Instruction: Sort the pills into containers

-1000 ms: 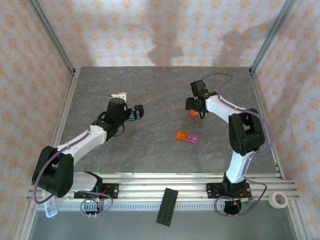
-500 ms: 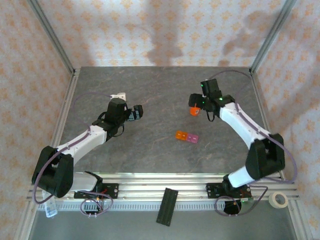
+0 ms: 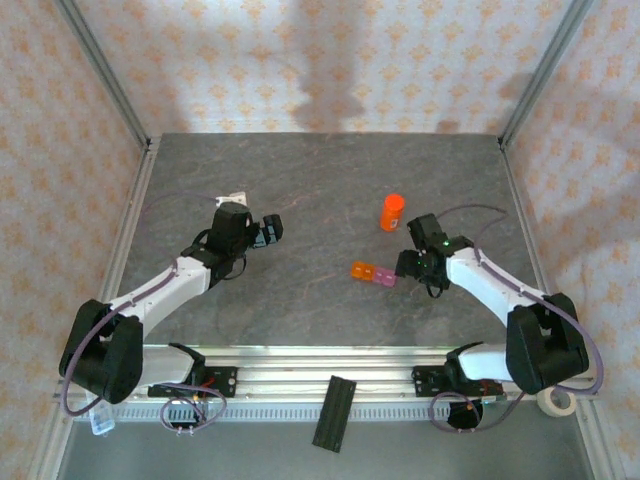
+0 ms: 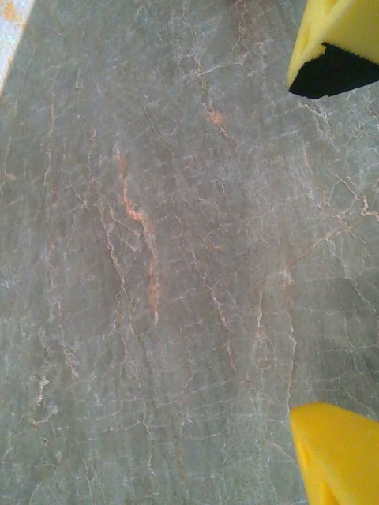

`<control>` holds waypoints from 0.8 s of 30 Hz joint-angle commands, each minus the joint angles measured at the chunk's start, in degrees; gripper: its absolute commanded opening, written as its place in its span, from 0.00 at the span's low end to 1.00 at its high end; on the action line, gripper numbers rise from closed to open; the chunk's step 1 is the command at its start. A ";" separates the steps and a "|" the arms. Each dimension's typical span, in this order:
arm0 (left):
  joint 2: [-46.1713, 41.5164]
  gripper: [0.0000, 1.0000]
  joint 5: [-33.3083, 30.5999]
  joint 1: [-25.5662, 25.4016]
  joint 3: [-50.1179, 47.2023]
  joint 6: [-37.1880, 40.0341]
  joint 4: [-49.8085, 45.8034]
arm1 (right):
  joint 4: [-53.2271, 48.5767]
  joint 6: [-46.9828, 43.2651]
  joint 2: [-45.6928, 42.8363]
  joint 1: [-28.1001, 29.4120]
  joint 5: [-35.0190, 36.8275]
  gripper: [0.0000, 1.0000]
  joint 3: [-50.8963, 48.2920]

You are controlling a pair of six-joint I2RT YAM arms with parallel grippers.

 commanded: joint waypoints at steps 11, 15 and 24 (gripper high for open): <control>0.13 1.00 0.89 -0.42 -1.40 -1.85 0.87 | 3.14 4.05 6.63 3.82 3.38 0.80 -0.41; 0.00 1.00 0.97 -0.42 -1.71 -2.17 1.18 | 3.31 4.84 7.65 5.78 3.30 0.80 0.36; 0.15 1.00 1.11 -0.42 -1.63 -2.09 1.26 | 5.80 9.15 8.57 9.65 -0.67 0.79 1.49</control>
